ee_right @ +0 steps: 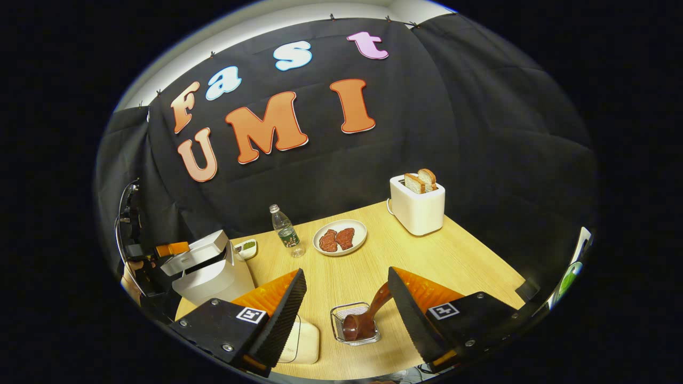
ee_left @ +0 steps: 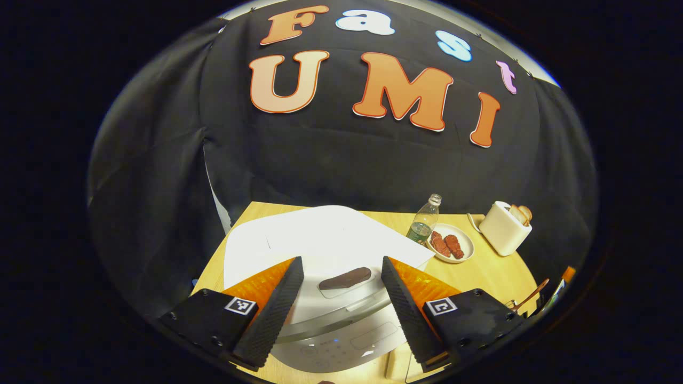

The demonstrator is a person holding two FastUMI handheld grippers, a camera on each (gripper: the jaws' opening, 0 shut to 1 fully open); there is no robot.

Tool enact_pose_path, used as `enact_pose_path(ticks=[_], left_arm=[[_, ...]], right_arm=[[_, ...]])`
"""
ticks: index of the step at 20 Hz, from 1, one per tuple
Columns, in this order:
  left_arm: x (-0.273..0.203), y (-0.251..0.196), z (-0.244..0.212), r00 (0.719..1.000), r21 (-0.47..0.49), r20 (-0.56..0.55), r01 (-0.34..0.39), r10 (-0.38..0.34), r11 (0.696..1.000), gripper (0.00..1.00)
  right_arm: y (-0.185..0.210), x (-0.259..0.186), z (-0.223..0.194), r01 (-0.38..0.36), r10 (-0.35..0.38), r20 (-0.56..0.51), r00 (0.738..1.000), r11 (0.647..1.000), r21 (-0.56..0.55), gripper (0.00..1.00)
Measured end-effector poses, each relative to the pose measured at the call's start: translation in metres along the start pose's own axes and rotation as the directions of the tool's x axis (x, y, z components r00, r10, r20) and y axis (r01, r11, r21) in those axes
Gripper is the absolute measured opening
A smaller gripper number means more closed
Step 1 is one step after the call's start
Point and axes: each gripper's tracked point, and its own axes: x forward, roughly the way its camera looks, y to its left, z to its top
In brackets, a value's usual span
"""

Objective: Close the left gripper, press the button to open the rice cooker; take a wooden spoon from the chopstick holder with the right hand, scoop a spoonful of rice and pour it into the rice cooker, then put the wooden spoon back into the chopstick holder.

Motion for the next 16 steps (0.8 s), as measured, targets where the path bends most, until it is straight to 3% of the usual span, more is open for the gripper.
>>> enact_pose_path(ticks=[9,16], left_arm=[[0.030,-0.010,-0.036,0.997,0.092,-0.057,-0.038,0.044,0.995,1.00],[0.039,-0.010,-0.034,0.997,0.076,-0.062,-0.030,0.035,0.997,1.00]], right_arm=[[-0.007,0.001,-0.009,0.007,-0.007,-0.031,0.999,1.000,0.009,0.95],[-0.016,0.005,-0.006,0.025,-0.025,-0.023,0.999,1.000,0.003,0.95]])
